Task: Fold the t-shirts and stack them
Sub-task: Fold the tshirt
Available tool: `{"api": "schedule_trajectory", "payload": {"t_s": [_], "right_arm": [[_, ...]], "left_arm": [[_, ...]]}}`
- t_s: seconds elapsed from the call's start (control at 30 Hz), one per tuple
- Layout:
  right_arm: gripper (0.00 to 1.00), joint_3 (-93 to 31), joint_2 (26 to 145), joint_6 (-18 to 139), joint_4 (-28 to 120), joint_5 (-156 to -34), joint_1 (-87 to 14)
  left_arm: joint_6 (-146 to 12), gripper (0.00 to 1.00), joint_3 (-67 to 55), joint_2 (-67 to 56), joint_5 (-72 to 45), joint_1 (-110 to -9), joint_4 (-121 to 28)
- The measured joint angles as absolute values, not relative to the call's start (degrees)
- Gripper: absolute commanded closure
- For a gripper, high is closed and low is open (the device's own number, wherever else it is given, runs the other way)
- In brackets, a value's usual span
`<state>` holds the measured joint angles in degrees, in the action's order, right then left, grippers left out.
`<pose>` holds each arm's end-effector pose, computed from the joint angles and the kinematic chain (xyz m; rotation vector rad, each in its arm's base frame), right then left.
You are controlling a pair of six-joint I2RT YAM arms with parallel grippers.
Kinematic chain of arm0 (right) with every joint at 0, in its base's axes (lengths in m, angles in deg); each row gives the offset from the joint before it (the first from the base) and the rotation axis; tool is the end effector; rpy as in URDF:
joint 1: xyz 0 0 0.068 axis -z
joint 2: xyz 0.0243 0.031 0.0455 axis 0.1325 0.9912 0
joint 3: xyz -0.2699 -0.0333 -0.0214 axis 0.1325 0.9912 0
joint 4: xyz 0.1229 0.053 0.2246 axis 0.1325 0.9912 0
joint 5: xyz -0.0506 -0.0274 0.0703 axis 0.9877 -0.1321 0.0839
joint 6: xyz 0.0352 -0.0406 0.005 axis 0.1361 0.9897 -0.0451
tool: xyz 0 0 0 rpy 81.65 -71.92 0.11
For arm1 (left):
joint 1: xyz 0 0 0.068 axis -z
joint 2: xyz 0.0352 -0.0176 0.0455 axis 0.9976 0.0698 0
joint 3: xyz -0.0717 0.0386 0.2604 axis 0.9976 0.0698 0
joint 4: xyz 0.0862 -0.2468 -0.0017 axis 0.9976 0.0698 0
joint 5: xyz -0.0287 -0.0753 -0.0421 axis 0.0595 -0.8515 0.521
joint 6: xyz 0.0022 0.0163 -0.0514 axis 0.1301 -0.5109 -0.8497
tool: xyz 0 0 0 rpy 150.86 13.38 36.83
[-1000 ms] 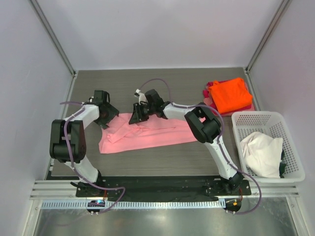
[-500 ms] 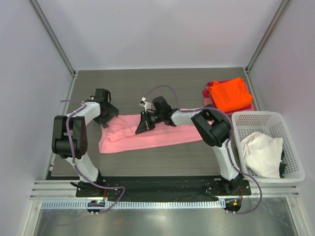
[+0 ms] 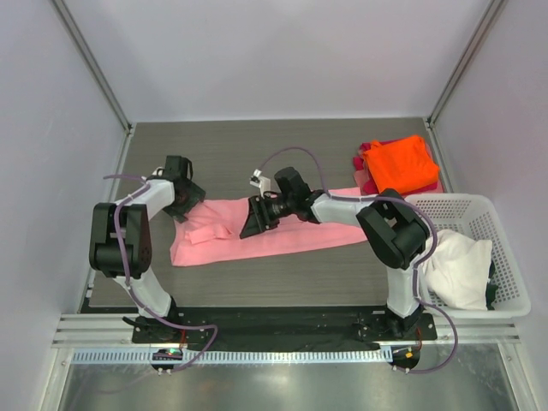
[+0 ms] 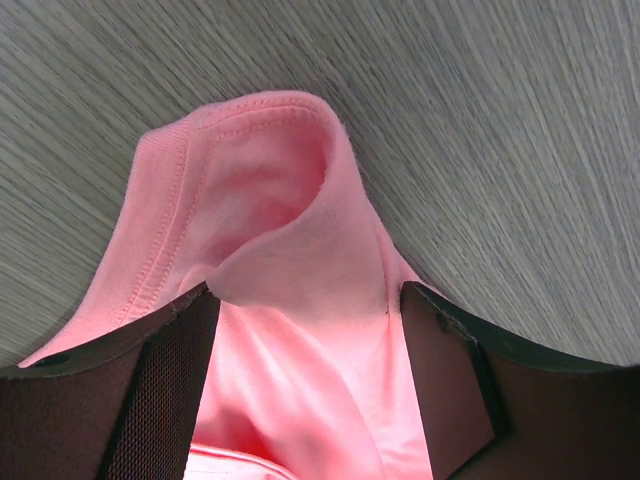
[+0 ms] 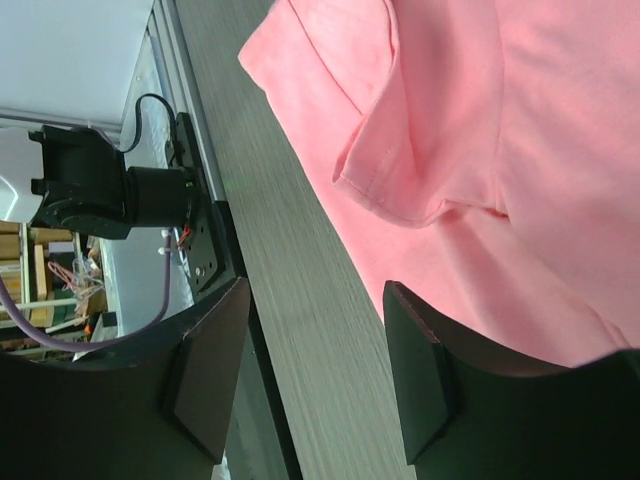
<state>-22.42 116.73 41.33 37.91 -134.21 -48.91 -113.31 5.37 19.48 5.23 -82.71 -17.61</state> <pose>0.2928 0.2919 0.1670 -0.8206 2.2862 1.5059 0.3384 -0.0129 0.1664 -1.2836 2.3590 -0.0786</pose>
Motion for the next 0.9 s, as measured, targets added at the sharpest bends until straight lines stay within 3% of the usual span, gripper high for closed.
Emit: {"api": "schedule_trajectory", "payload": {"t_s": [0.17, 0.53, 0.9], "right_arm": [[0.37, -26.8, 117.9, 41.5, 38.7, -132.8, -49.3], [0.37, -54.5, 136.8, 41.6, 38.7, -131.1, -52.6], [0.4, -56.9, 145.4, 38.5, 37.3, -133.3, -56.2]], "left_arm": [[-113.3, 0.25, 6.9, 18.3, 5.4, -82.7, -19.0], [-113.3, 0.24, 7.8, 17.4, 5.0, -82.8, -18.9], [-113.4, 0.24, 4.3, 19.8, 4.1, -83.4, -15.1]]}}
